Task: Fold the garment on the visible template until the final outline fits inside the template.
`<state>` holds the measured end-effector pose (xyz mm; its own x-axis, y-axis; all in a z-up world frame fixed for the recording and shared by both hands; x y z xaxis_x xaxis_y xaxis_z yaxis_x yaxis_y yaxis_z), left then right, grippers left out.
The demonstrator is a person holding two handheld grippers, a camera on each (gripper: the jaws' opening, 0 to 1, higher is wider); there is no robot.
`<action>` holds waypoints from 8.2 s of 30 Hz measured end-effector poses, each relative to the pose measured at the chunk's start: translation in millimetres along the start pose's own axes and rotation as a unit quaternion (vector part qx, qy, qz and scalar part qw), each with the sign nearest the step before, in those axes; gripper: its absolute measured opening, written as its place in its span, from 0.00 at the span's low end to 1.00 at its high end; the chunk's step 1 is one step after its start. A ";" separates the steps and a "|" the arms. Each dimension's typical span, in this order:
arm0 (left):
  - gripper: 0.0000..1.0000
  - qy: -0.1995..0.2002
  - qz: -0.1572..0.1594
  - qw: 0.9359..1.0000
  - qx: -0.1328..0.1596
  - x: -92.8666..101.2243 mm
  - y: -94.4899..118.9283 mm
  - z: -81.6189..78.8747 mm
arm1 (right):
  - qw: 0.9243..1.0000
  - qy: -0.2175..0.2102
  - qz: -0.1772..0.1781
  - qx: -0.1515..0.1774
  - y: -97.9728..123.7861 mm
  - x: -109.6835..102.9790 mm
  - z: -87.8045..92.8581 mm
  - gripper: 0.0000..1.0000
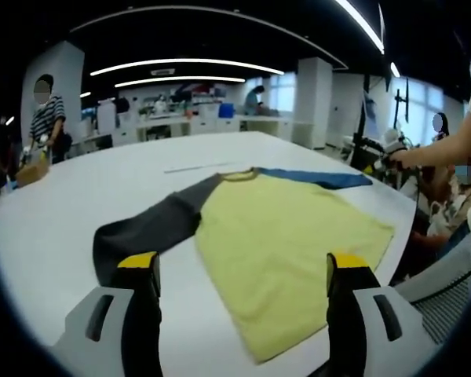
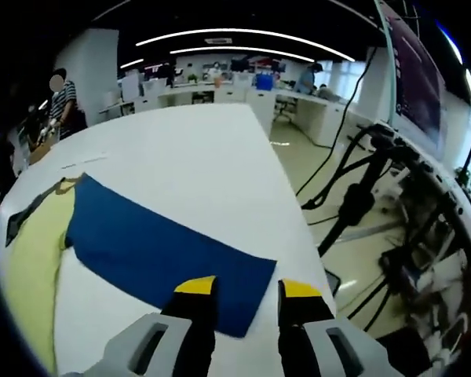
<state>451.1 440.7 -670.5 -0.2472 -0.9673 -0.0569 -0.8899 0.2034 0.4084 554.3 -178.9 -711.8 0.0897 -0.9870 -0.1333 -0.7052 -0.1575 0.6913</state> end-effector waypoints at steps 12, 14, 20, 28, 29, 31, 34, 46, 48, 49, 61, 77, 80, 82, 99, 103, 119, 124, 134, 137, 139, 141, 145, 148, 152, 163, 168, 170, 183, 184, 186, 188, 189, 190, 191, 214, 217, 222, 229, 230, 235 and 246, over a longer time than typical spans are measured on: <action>0.85 0.005 0.003 1.000 0.000 -0.2 -1.5 1.3 | 1.000 -0.023 -0.008 -0.019 -5.0 -4.3 19.0 0.32; 0.85 0.005 0.003 1.000 0.000 -0.1 -1.3 1.6 | 0.999 -0.023 -0.009 -0.022 -5.5 -4.0 21.2 0.32; 0.85 0.006 -0.001 1.000 -0.002 -1.4 -0.4 2.3 | 0.999 -0.045 -0.005 -0.018 -6.8 3.1 27.5 0.31; 0.84 0.008 -0.004 1.000 -0.005 -2.6 0.0 3.2 | 0.998 -0.054 0.002 -0.015 -4.9 4.6 29.0 0.26; 0.84 0.008 -0.004 1.000 -0.005 -2.4 0.2 3.0 | 0.998 -0.056 0.005 -0.015 -4.0 3.8 29.8 0.25; 0.84 0.007 -0.003 1.000 -0.004 -2.0 0.3 2.6 | 0.998 -0.053 0.003 -0.016 -2.3 2.1 30.5 0.22; 0.85 0.006 -0.003 1.000 -0.003 -1.9 0.2 2.1 | 0.998 -0.059 0.002 -0.015 -0.1 0.2 31.2 0.18; 0.86 0.005 -0.001 1.000 -0.001 -3.4 3.4 1.6 | 0.998 -0.054 0.001 -0.015 -2.5 3.8 27.0 0.05; 0.86 0.006 0.000 1.000 0.000 -3.4 3.6 1.2 | 0.998 -0.055 0.000 -0.016 -3.8 5.1 25.4 0.04; 0.86 0.008 0.001 1.000 0.001 -3.3 3.7 1.0 | 0.998 -0.055 -0.001 -0.017 -4.1 6.1 24.5 0.04; 0.90 0.013 0.016 1.000 0.003 -0.9 2.0 3.1 | 0.997 -0.077 -0.015 -0.013 -9.2 8.7 22.2 0.00; 0.94 0.013 0.026 1.000 0.002 8.1 1.6 2.0 | 0.999 -0.051 -0.011 0.010 -4.3 1.1 15.9 0.00; 0.94 0.014 0.027 1.000 0.002 8.7 1.7 2.0 | 0.998 -0.053 -0.017 0.024 -3.1 -2.1 10.1 0.00; 0.94 0.015 0.027 1.000 0.002 9.2 1.8 1.5 | 0.998 -0.053 -0.018 0.031 -2.7 -3.8 7.2 0.00; 0.94 0.018 0.029 0.999 0.006 11.1 0.9 -1.1 | 0.995 -0.038 -0.053 0.073 -1.3 -29.0 -19.4 0.00; 0.94 0.016 0.030 0.999 0.007 11.7 0.3 -2.3 | 0.994 -0.034 -0.065 0.081 -1.1 -37.2 -25.7 0.00; 0.94 0.021 0.038 0.999 0.009 14.5 -0.9 -1.9 | 0.989 -0.016 -0.109 0.100 -3.2 -68.5 -45.2 0.00; 0.94 0.019 0.041 0.999 0.010 13.6 -0.2 -2.2 | 0.987 -0.010 -0.122 0.103 -6.3 -78.1 -50.2 0.00; 0.94 0.019 0.042 0.999 0.009 13.2 2.3 -1.4 | 0.983 -0.005 -0.147 0.106 -11.3 -97.9 -56.6 0.00; 0.94 0.019 0.046 0.999 0.009 14.3 3.2 -1.4 | 0.983 0.002 -0.154 0.104 -12.5 -104.0 -58.4 0.00; 0.94 0.017 0.049 0.999 0.009 15.1 3.7 -1.4 | 0.982 0.004 -0.156 0.103 -13.1 -106.4 -59.2 0.00; 0.94 0.015 0.051 0.999 0.009 15.7 3.9 -1.3 | 0.982 0.007 -0.161 0.099 -14.7 -110.0 -59.6 0.00; 0.94 0.015 0.055 0.998 0.010 16.5 4.3 -1.8 | 0.981 0.013 -0.168 0.096 -16.6 -116.7 -60.9 0.00; 0.94 0.015 0.057 0.998 0.011 16.9 4.5 -2.3 | 0.980 0.014 -0.174 0.095 -18.7 -122.5 -62.3 0.00; 0.94 0.015 0.058 0.998 0.010 17.1 4.4 -2.3 | 0.979 0.012 -0.182 0.096 -21.8 -130.7 -65.4 0.00; 0.94 0.016 0.063 0.998 0.014 17.6 3.5 -2.8 | 0.975 0.020 -0.202 0.091 -31.7 -155.5 -70.4 0.00; 0.94 0.017 0.065 0.998 0.014 18.1 3.3 -1.9 | 0.973 0.025 -0.211 0.088 -35.2 -165.9 -71.2 0.00; 0.94 0.018 0.066 0.998 0.014 17.9 3.1 -1.4 | 0.972 0.027 -0.215 0.087 -36.6 -170.7 -71.4 0.00; 0.94 0.024 0.073 0.997 0.018 24.7 0.4 -2.0 | 0.969 0.032 -0.234 0.078 -45.8 -195.0 -72.4 0.00; 0.94 0.024 0.074 0.997 0.017 25.2 -0.1 -2.2 | 0.968 0.033 -0.236 0.077 -46.3 -196.8 -72.9 0.00; 0.94 0.022 0.076 0.997 0.018 25.9 -0.4 -2.6 | 0.967 0.035 -0.239 0.077 -47.3 -200.6 -73.9 0.00; 0.94 0.022 0.077 0.997 0.019 26.3 -0.3 -2.8 | 0.967 0.037 -0.242 0.077 -48.2 -204.4 -75.0 0.00; 0.94 0.021 0.077 0.997 0.019 26.1 -0.3 -2.7 | 0.966 0.037 -0.243 0.078 -48.9 -206.1 -75.6 0.00; 0.94 0.021 0.077 0.997 0.018 26.0 -0.2 -2.6 | 0.966 0.038 -0.244 0.078 -49.4 -207.3 -76.1 0.00; 0.94 0.021 0.076 0.997 0.018 25.8 -0.1 -2.5 | 0.966 0.038 -0.245 0.078 -49.7 -208.6 -76.5 0.00; 0.94 0.018 0.081 0.996 0.011 27.7 0.5 1.0 | 0.958 0.038 -0.273 0.078 -64.0 -254.8 -94.3 0.00; 0.94 0.018 0.082 0.996 0.010 27.7 -0.3 1.2 | 0.958 0.040 -0.275 0.074 -67.7 -262.5 -95.5 0.00; 0.94 0.019 0.084 0.996 0.011 27.0 -1.0 1.1 | 0.956 0.042 -0.281 0.068 -71.9 -273.8 -95.3 0.00; 0.93 0.018 0.082 0.996 0.014 25.4 -0.2 1.6 | 0.954 0.051 -0.288 0.058 -77.0 -289.5 -95.6 0.00; 0.93 0.018 0.082 0.996 0.014 25.0 0.0 1.8 | 0.954 0.053 -0.290 0.057 -77.4 -292.6 -96.4 0.00; 0.94 0.019 0.082 0.996 0.015 24.7 0.7 2.2 | 0.951 0.066 -0.297 0.053 -80.2 -306.0 -98.4 0.00; 0.94 0.024 0.078 0.996 0.021 22.6 2.4 1.6 | 0.947 0.088 -0.305 0.044 -93.8 -323.0 -106.3 0.00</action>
<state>442.8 419.5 -672.3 -0.3659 -0.9294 0.0475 -0.8575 0.3566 0.3709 666.2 151.3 -658.1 0.6099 -0.7048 -0.3624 -0.5395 -0.7042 0.4616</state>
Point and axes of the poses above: the point that each gripper's makers call its tool centre point, and the gripper's own axes: y roughly backward along the fingers, x roughly to its right, z roughly out of its underside, the point moved 6 cm from there along y, roughly backward along the fingers, and after that the axes turned 15 degrees about -z, right-handed, at the moved point
